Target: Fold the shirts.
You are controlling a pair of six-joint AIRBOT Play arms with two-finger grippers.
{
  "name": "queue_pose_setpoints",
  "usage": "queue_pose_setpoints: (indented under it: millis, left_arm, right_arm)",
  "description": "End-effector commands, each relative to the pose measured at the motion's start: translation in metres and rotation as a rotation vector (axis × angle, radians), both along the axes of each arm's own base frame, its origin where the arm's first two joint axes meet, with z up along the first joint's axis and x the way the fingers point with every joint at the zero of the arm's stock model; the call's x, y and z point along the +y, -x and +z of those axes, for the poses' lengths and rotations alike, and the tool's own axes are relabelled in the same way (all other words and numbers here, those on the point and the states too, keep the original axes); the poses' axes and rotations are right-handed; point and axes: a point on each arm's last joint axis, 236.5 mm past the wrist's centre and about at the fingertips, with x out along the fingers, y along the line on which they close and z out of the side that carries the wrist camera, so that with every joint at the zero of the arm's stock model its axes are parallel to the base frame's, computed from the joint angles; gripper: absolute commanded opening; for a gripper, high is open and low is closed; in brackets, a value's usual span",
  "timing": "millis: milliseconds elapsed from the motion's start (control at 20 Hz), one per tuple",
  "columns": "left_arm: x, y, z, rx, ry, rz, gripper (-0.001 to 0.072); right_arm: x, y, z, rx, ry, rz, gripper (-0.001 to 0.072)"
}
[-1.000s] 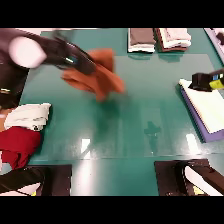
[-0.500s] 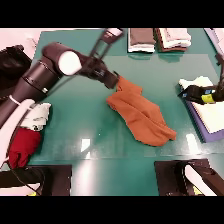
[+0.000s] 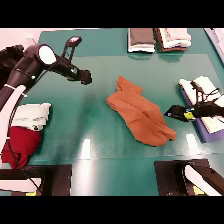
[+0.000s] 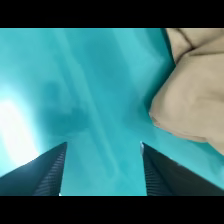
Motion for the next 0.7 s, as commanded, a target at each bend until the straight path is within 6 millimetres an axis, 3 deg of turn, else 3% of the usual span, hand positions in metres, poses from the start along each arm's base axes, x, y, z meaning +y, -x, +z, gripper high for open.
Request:
queue_pose_setpoints:
  millis: [0,100,150,300,350,650]
  left_arm:
    - [-0.013,0.003,-0.030,0.089,0.065,-0.015,0.0554]
    - [-0.019,0.002,-0.042,0.119,0.082,-0.017,0.0554]
    - [-0.020,0.002,-0.047,0.131,0.084,-0.016,0.0554]
    - [-0.021,0.001,-0.063,0.159,0.079,-0.018,0.0554]
    - [-0.026,0.003,-0.067,0.170,0.093,-0.032,0.0554]
    - [-0.062,0.010,-0.101,0.228,0.170,-0.103,0.0554]
  right_arm:
    - [0.017,-0.008,-0.030,0.060,-0.009,0.078,0.0517]
    - [0.029,-0.013,-0.043,0.100,-0.006,0.129,0.0493]
    - [0.032,-0.015,-0.049,0.118,0.003,0.154,0.0413]
    - [0.035,-0.016,-0.056,0.147,0.061,0.240,0.0048]
    - [0.034,-0.017,-0.054,0.143,0.083,0.261,0.0017]
    - [0.031,-0.025,-0.028,0.049,0.125,0.277,0.0017]
